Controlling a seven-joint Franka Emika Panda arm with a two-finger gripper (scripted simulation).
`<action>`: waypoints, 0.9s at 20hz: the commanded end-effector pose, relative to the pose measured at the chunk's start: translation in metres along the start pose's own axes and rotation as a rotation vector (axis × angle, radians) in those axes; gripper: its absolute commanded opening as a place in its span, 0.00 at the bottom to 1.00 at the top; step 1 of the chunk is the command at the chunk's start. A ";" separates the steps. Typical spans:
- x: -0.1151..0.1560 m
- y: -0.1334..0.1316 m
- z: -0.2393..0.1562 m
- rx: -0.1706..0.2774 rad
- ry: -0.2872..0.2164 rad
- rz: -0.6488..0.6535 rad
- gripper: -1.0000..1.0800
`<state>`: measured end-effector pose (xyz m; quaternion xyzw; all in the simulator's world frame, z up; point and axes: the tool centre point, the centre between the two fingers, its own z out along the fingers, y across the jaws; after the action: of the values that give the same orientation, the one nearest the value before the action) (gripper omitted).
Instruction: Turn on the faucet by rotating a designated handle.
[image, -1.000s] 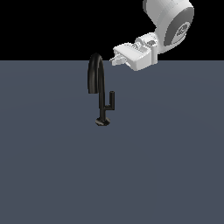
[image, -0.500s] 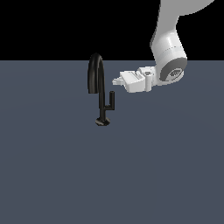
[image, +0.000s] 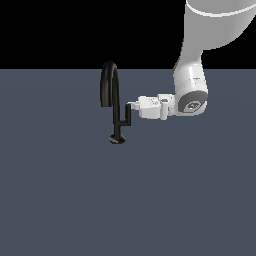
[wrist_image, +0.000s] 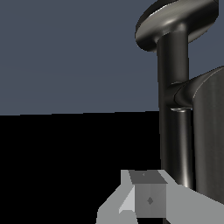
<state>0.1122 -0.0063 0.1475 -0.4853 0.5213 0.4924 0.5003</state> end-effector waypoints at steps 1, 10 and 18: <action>0.005 -0.001 0.001 0.014 -0.012 0.012 0.00; 0.005 0.003 0.002 0.016 -0.015 0.015 0.00; -0.001 0.020 0.002 0.016 -0.015 0.015 0.00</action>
<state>0.0956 -0.0035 0.1480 -0.4738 0.5251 0.4954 0.5044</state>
